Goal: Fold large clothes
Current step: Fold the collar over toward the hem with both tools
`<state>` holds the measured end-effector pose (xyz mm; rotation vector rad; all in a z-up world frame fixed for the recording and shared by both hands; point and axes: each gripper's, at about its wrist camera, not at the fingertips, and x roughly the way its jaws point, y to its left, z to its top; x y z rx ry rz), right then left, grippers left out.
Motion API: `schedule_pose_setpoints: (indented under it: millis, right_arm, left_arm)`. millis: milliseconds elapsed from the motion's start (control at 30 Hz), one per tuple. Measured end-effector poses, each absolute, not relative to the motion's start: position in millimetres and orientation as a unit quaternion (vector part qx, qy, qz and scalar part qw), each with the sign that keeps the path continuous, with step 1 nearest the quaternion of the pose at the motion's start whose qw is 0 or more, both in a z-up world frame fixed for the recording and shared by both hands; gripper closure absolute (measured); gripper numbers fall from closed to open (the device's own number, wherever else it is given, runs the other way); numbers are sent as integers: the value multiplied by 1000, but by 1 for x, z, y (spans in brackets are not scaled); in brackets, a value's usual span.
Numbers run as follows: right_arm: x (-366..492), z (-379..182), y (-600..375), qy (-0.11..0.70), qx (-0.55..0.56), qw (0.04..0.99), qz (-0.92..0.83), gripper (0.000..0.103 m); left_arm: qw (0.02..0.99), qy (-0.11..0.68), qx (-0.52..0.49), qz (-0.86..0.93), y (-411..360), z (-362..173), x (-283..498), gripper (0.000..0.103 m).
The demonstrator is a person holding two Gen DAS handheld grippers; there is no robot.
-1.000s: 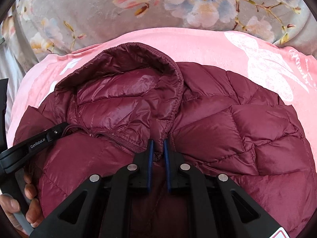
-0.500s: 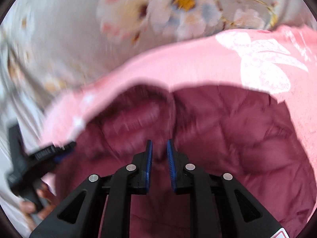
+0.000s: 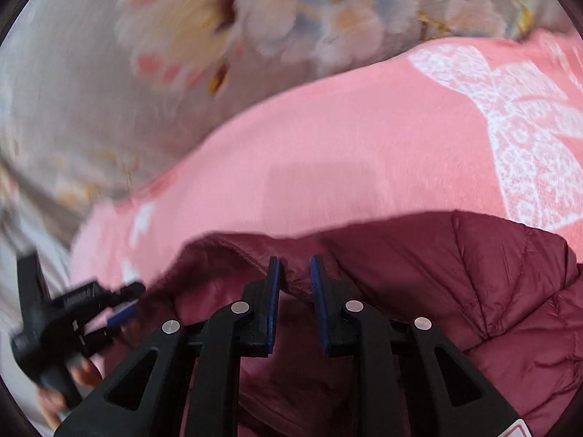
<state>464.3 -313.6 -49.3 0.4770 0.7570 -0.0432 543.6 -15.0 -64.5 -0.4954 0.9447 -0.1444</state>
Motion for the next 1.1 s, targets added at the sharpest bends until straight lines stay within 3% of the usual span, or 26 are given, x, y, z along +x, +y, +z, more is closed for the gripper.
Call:
schedule_pose_setpoints:
  millis: [100, 200, 400, 1100]
  right_arm:
    - [457, -60, -303, 388, 166, 906, -35, 84]
    - [455, -69, -302, 403, 132, 904, -52, 94]
    - [451, -75, -298, 408, 82, 906, -73, 97]
    - [456, -76, -287, 406, 34, 908, -100, 97]
  left_arm:
    - [863, 459, -202, -63, -17, -79, 538, 68]
    - [872, 457, -167, -61, -20, -89, 531, 66]
    - [905, 417, -76, -41, -39, -101, 514, 66]
    - [919, 390, -57, -24, -44, -103, 511, 66]
